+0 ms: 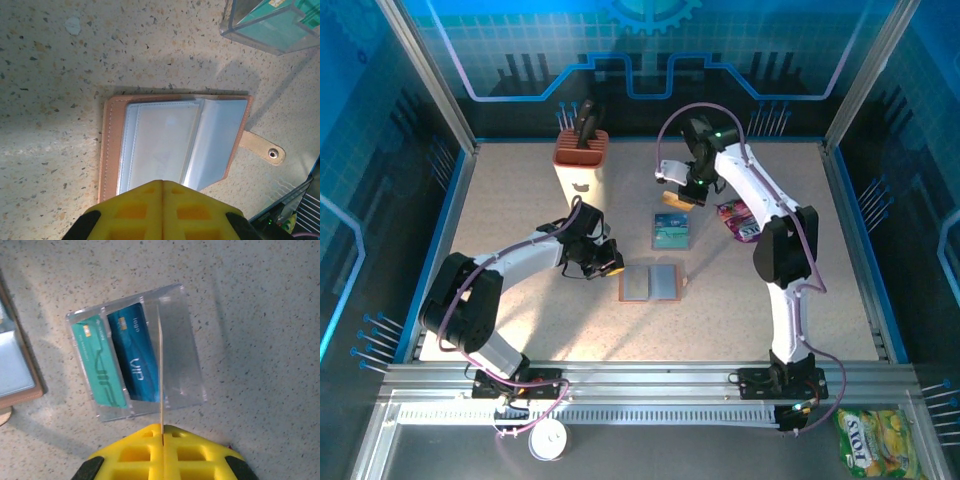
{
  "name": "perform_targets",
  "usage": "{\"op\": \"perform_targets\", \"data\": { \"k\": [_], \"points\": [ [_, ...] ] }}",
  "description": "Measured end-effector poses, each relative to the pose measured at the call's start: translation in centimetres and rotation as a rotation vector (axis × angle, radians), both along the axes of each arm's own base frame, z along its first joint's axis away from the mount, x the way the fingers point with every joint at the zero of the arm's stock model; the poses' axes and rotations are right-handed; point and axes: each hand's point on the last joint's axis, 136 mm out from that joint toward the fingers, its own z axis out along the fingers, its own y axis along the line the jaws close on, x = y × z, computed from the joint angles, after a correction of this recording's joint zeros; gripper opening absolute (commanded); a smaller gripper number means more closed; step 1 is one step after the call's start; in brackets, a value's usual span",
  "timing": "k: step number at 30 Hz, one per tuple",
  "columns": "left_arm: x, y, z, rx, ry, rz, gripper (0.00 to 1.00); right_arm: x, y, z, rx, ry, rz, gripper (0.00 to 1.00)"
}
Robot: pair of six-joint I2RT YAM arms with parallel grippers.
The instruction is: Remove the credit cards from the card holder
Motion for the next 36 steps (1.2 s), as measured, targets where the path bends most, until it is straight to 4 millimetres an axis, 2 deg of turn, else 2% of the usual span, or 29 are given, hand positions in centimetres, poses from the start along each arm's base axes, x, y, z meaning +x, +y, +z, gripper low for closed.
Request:
{"op": "perform_targets", "data": {
  "k": [6,13,14,16,21,36],
  "points": [
    [0.0,0.3,-0.1,0.003,0.003,0.004,0.07,1.6,0.2,-0.9,0.003,0.003,0.014,0.0],
    [0.0,0.4,-0.1,0.005,0.009,0.008,0.07,2.2,0.1,-2.3,-0.01,0.018,0.034,0.01],
    [0.0,0.4,-0.1,0.005,0.009,0.008,0.07,2.2,0.1,-2.5,-0.013,0.022,0.038,0.02],
    [0.0,0.4,-0.1,0.005,0.009,0.008,0.07,2.2,0.0,-2.8,-0.015,0.027,0.041,0.12],
    [0.0,0.4,-0.1,0.005,0.009,0.008,0.08,2.6,0.0,-2.9,-0.018,0.012,0.037,0.24],
    [0.0,0.4,-0.2,0.006,0.011,0.008,0.08,5.4,0.6,-3.5,0.011,-0.084,-0.044,0.27]
  ]
}}
